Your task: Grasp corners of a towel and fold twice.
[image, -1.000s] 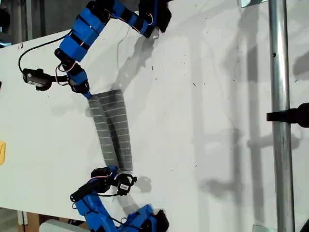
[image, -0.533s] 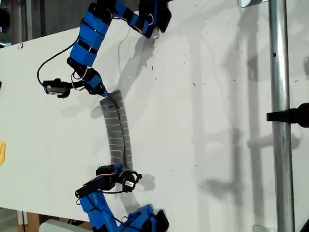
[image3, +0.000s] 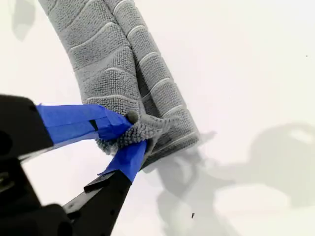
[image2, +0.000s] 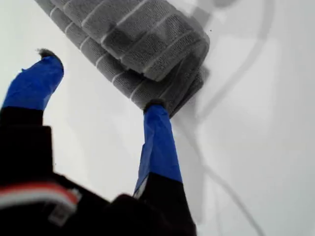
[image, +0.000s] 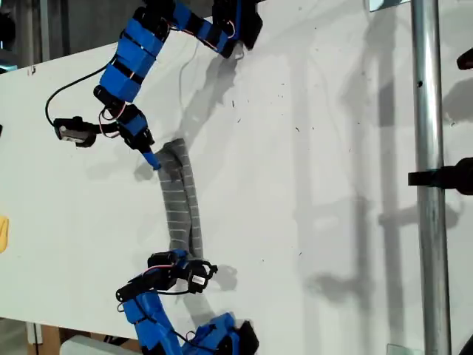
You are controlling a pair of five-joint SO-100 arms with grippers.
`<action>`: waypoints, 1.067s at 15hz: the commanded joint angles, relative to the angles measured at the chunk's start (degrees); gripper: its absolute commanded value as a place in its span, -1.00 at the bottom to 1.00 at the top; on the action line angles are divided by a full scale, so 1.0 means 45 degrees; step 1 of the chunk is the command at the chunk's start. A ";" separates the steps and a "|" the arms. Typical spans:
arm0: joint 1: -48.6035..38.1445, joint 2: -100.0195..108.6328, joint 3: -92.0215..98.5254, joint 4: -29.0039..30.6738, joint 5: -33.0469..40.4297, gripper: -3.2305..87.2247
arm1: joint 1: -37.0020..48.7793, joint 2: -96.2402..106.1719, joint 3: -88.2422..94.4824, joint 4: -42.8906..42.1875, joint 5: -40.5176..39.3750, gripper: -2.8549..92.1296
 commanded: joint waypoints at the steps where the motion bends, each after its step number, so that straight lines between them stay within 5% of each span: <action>1: 0.0117 0.0176 -0.0566 0.0313 0.0059 -0.87 | 0.0098 -0.1035 -0.0566 -0.0996 0.0195 -0.18; 11: -0.0156 0.0156 -0.0137 0.0352 0.0117 -0.87 | -0.0195 -0.4023 -0.1719 -0.3164 0.0313 -0.36; 14: -0.0234 0.0156 -0.0078 0.0352 0.0137 -0.88 | -0.0586 -0.4277 -0.1973 -0.3418 0.0488 -0.90; 16: -0.0293 0.0156 -0.0039 0.0332 0.0156 -0.88 | -0.0703 -0.4062 -0.1953 -0.3086 0.0625 -0.94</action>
